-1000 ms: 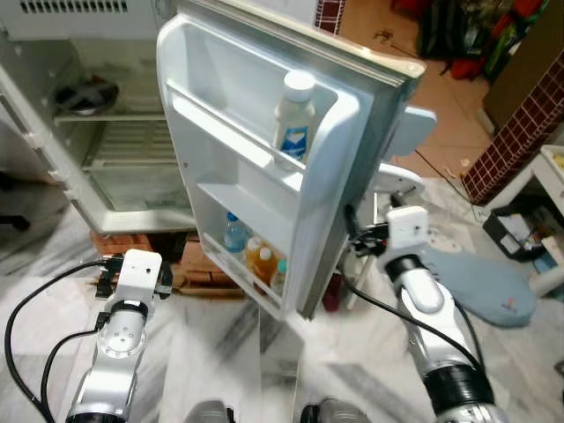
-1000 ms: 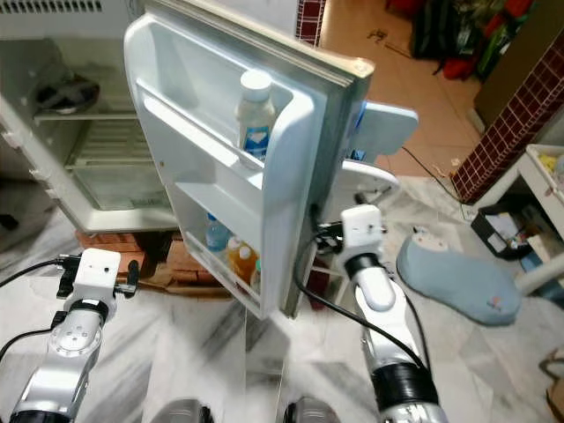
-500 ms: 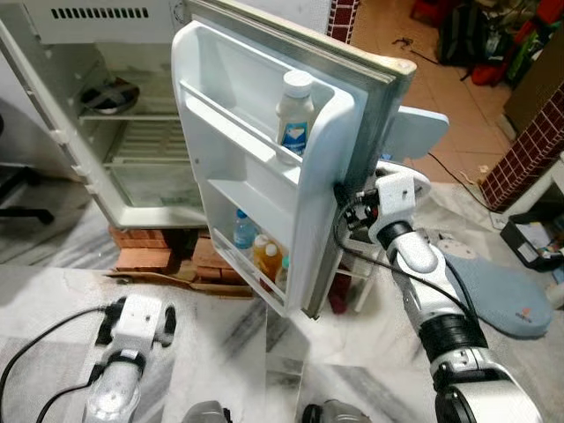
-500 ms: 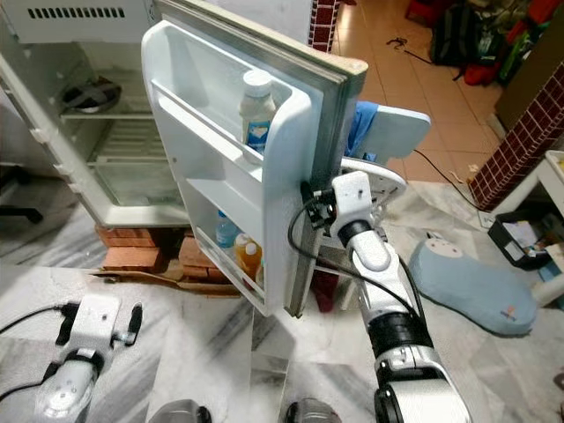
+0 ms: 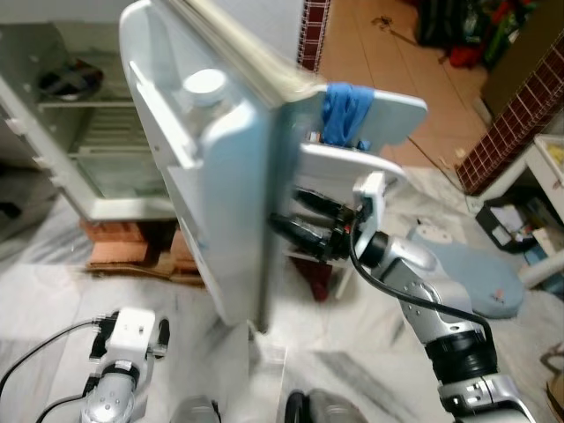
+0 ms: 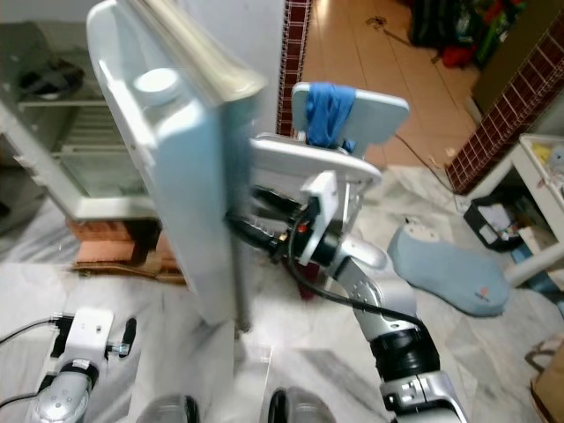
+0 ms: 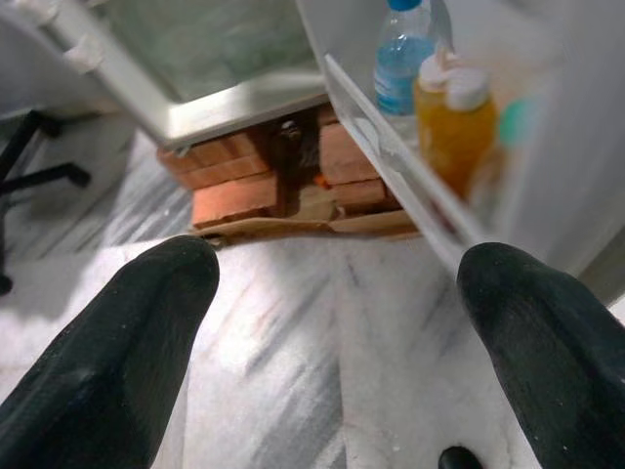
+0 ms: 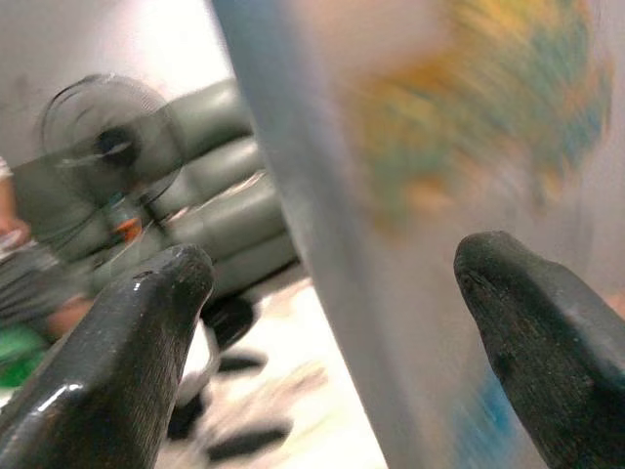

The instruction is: Restocking fridge

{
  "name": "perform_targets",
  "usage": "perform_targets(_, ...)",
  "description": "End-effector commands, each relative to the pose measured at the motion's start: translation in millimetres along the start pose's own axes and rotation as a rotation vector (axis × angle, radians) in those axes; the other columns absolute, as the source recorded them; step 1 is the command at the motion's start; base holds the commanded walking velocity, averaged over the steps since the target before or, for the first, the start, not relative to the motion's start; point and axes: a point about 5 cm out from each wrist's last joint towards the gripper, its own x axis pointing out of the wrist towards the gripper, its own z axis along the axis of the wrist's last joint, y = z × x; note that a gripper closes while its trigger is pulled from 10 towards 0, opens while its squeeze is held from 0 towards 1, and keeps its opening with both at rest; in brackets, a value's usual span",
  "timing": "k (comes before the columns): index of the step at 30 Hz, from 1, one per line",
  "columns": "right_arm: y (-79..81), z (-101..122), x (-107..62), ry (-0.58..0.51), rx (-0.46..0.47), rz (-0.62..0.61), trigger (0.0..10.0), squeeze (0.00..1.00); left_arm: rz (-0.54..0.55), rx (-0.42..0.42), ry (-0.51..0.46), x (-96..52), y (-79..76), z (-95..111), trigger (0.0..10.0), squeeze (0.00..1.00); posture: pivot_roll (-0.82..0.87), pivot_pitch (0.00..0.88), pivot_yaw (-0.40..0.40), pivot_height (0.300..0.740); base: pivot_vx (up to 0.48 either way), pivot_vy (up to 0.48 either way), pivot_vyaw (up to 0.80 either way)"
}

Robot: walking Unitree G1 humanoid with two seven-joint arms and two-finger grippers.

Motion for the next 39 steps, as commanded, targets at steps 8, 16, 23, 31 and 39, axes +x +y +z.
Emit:
perform_targets(8, 1.1, -42.0, -46.2, 0.206, 0.041, -0.140, 10.0, 0.00, -0.005, 0.014, 0.055, 6.7, 4.1, -27.0, 10.0, 0.00, 0.13, 0.104, -0.037, 0.740, 0.000, 0.000, 0.00)
perform_targets(16, -33.4, -43.2, -54.8, 0.137, -0.153, -0.667, 10.0, 0.00, 0.013, -0.003, 0.059, 16.6, 10.7, -33.8, 10.0, 0.00, 0.12, 0.099, -0.038, 0.740, 0.000, 0.094, 0.00)
perform_targets(23, -38.8, -42.0, -82.5, 0.068, -0.262, -1.038, 10.0, 0.00, 0.069, 0.005, -0.136, 42.6, 26.3, 14.2, 10.0, 0.00, 0.10, 0.101, -0.026, 0.740, 0.000, 0.480, -0.06)
perform_targets(31, -33.8, -46.3, -80.0, 0.044, -0.302, -1.134, 10.0, 0.00, 0.006, 0.028, -0.316, 42.7, 13.7, 64.8, 10.0, 0.00, 0.07, 0.129, -0.021, 0.740, 0.000, 0.480, -0.74)
perform_targets(39, -28.8, -49.2, -89.5, 0.009, -0.292, -1.257, 10.0, 0.00, -0.046, 0.016, -0.321, 22.8, -6.8, 76.3, 10.0, 0.00, 0.04, 0.115, -0.020, 0.740, 0.000, 0.478, -0.40)
